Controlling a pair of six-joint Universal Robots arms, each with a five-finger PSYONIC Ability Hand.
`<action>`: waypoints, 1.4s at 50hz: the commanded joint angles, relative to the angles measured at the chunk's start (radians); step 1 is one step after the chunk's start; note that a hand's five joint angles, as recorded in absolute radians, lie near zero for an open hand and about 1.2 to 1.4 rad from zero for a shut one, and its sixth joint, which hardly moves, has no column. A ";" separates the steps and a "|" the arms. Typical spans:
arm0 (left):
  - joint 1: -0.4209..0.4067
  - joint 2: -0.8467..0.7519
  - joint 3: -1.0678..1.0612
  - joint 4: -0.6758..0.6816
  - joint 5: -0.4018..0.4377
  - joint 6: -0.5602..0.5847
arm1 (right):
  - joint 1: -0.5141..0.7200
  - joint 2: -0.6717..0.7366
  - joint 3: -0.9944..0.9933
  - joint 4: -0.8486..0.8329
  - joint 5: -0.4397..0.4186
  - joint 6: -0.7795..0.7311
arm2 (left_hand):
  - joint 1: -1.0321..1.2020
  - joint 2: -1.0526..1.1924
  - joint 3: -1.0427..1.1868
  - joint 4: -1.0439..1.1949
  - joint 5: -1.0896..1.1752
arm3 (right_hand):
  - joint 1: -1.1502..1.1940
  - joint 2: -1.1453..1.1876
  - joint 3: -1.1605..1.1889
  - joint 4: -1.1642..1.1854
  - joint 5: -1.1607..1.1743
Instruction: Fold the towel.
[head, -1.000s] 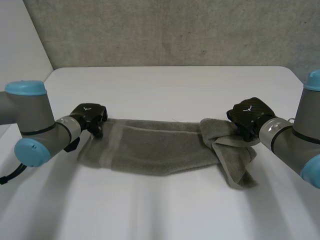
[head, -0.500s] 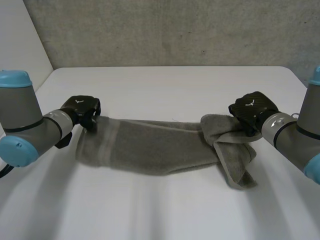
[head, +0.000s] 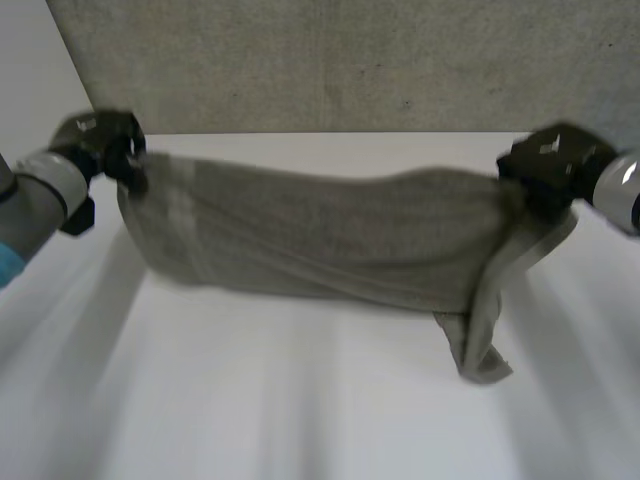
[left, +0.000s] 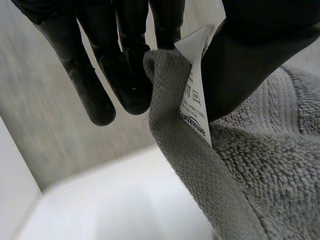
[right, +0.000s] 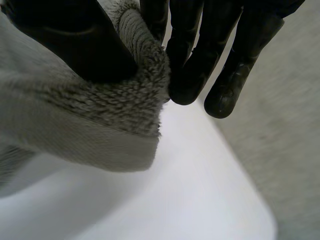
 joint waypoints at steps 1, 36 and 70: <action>-0.018 -0.066 0.227 0.122 -0.014 -0.013 | 0.066 0.178 -0.466 -0.165 0.173 0.091 | 0.098 0.067 0.064 0.033 0.119 | 0.070 0.051 0.043 0.059 0.051; 0.166 0.015 -0.509 0.507 0.438 -0.170 | 0.001 0.121 0.328 -0.374 -0.092 -0.047 | 0.098 0.067 0.064 0.033 0.119 | 0.070 0.051 0.043 0.059 0.051; 0.354 0.528 -0.669 0.376 0.506 -0.210 | -0.258 -0.399 0.598 -0.265 -0.142 -0.050 | 0.098 0.067 0.064 0.033 0.119 | 0.070 0.051 0.043 0.059 0.051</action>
